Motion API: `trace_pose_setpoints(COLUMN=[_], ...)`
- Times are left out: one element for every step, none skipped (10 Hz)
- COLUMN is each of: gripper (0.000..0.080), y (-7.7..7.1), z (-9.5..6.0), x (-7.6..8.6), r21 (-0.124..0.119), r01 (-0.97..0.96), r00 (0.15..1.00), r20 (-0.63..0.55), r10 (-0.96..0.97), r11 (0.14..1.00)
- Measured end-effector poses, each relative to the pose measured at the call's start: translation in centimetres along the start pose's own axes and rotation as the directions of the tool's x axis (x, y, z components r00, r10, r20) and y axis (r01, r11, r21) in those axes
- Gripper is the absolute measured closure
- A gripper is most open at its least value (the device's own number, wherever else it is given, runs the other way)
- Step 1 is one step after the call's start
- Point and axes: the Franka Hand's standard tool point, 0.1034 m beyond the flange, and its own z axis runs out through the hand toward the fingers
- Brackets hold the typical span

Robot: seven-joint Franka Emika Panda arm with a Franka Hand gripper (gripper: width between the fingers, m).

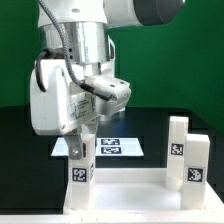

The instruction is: Assemble desk

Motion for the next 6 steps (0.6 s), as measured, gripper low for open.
trace_pose_setpoints(gripper=[0.0272, 0.0188, 0.0188, 0.0156, 0.0156, 0.0151], y=[-0.2, -0.5, -0.7, -1.0, -0.9, -0.8], z=[-0.5, -2.0, -3.5, -4.5, -4.2, -3.9], x=[-0.3, -0.7, -0.9, -1.0, -1.3, -1.3], r21=[0.008, 0.027, 0.043, 0.057, 0.052, 0.049], r01=[0.014, 0.028, 0.041, 0.046, 0.052, 0.053], r00=[1.000, 0.999, 0.998, 0.998, 0.997, 0.997], r20=[0.005, 0.025, 0.042, 0.050, 0.046, 0.044], r10=[-0.014, -0.029, -0.043, -0.049, -0.055, -0.056], r11=[1.000, 0.999, 0.998, 0.997, 0.997, 0.997])
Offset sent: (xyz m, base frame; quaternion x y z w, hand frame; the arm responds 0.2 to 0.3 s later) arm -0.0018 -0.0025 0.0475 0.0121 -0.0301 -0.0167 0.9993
